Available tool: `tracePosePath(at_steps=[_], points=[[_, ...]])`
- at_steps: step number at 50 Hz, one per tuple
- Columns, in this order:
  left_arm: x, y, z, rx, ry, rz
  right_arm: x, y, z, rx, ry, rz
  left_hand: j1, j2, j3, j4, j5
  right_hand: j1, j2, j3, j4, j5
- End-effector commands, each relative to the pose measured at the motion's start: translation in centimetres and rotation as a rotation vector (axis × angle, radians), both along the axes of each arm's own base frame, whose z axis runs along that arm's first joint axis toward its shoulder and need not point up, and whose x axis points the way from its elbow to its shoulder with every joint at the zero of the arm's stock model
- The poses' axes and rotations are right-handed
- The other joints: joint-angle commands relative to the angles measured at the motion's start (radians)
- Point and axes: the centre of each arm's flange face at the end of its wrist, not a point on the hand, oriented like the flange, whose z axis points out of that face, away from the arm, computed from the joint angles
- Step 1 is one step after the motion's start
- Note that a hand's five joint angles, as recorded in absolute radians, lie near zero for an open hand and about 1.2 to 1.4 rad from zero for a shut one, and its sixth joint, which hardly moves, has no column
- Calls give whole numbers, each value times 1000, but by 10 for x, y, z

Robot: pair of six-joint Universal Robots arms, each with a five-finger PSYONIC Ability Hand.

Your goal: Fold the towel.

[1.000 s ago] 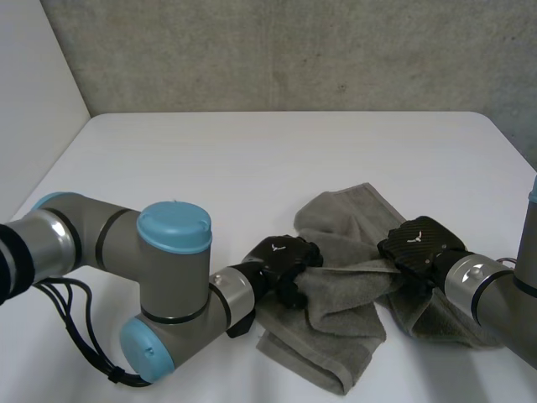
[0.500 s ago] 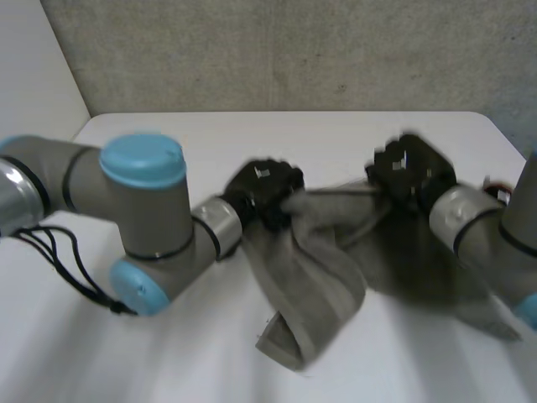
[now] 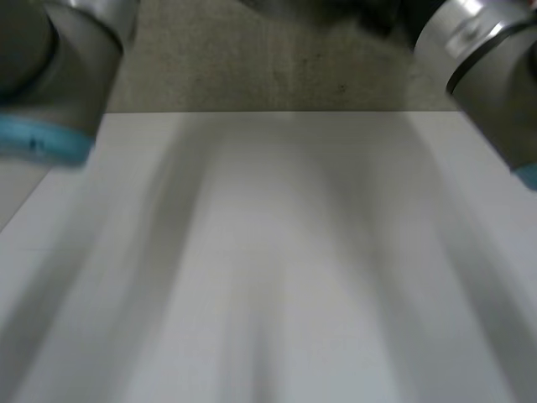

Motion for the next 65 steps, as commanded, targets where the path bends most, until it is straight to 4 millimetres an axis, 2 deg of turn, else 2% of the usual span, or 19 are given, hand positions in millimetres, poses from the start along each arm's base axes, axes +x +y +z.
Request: tracePosePath(at_steps=[1, 2, 4, 6, 7, 9, 10, 12, 13, 17, 23, 25, 29, 31, 35, 41, 44, 54, 65], points=[[18, 7, -132, 329, -207, -36, 7, -2, -84, 246, 137, 35, 40, 33, 16, 36, 21, 67, 63, 51, 52, 52], [19, 7, -132, 330, -207, -36, 7, -2, -84, 246, 137, 35, 40, 33, 16, 36, 21, 67, 63, 51, 52, 52], [27, 14, -172, 420, -254, -25, 11, 0, -120, 326, 174, 50, 40, 33, 16, 36, 21, 67, 63, 51, 52, 52], [31, 17, -190, 458, -277, -20, 16, 4, -138, 362, 196, 59, 40, 33, 16, 36, 21, 67, 63, 51, 52, 52], [31, 17, -190, 458, -278, -20, 16, 4, -138, 363, 196, 59, 40, 33, 16, 36, 21, 67, 63, 51, 52, 52], [39, 20, -230, 540, -344, -1, 18, 7, -178, 459, 242, 62, 40, 33, 16, 36, 21, 67, 63, 51, 52, 52], [39, 20, -230, 541, -345, -1, 18, 7, -178, 459, 242, 62, 40, 33, 16, 36, 21, 67, 63, 51, 52, 52], [46, 25, -259, 595, -426, 14, 17, 9, -213, 546, 288, 49, 40, 33, 16, 36, 21, 67, 63, 51, 52, 52], [46, 25, -259, 595, -427, 14, 17, 9, -214, 547, 288, 48, 40, 33, 16, 36, 21, 67, 63, 51, 52, 52], [63, 23, -277, 645, -490, 59, 13, 13, -245, 627, 332, 21, 40, 33, 16, 36, 21, 67, 63, 51, 52, 52], [78, 13, -273, 650, -469, 107, 11, 19, -241, 639, 329, 15, 40, 33, 16, 36, 21, 67, 63, 51, 52, 52], [79, 11, -264, 632, -457, 115, 9, 20, -221, 641, 268, 9, 40, 33, 16, 36, 21, 67, 63, 51, 52, 52], [79, 12, -248, 603, -440, 117, 7, 20, -208, 682, 189, 5, 40, 33, 16, 36, 21, -2, -7, -18, -17, -17], [80, 14, -236, 578, -420, 119, 4, 23, -205, 748, 128, 3, 40, 33, 16, 36, 21, -429, -434, -445, -444, -444], [79, 13, -224, 558, -381, 119, 1, 25, -201, 807, 74, -1, 40, 33, 16, 36, 21, -706, -711, -722, -721, -721], [79, 7, -200, 508, -309, 123, -6, 37, -198, 923, 35, -2, 40, 33, 16, 36, 21, -821, -826, -837, -836, -836], [86, -1, -193, 500, -292, 148, -14, 32, -199, 936, 25, -33, 40, 33, 16, 36, 21, -821, -826, -837, -837, -836], [94, -7, -190, 515, -279, 170, -50, 9, -209, 989, 1, -159, 40, 33, 16, 36, 21, -807, -811, -823, -822, -821], [98, -10, -190, 538, -236, 172, -70, 5, -222, 1044, 2, -205, 40, 33, 16, 36, 21, -866, -870, -881, -881, -880]])
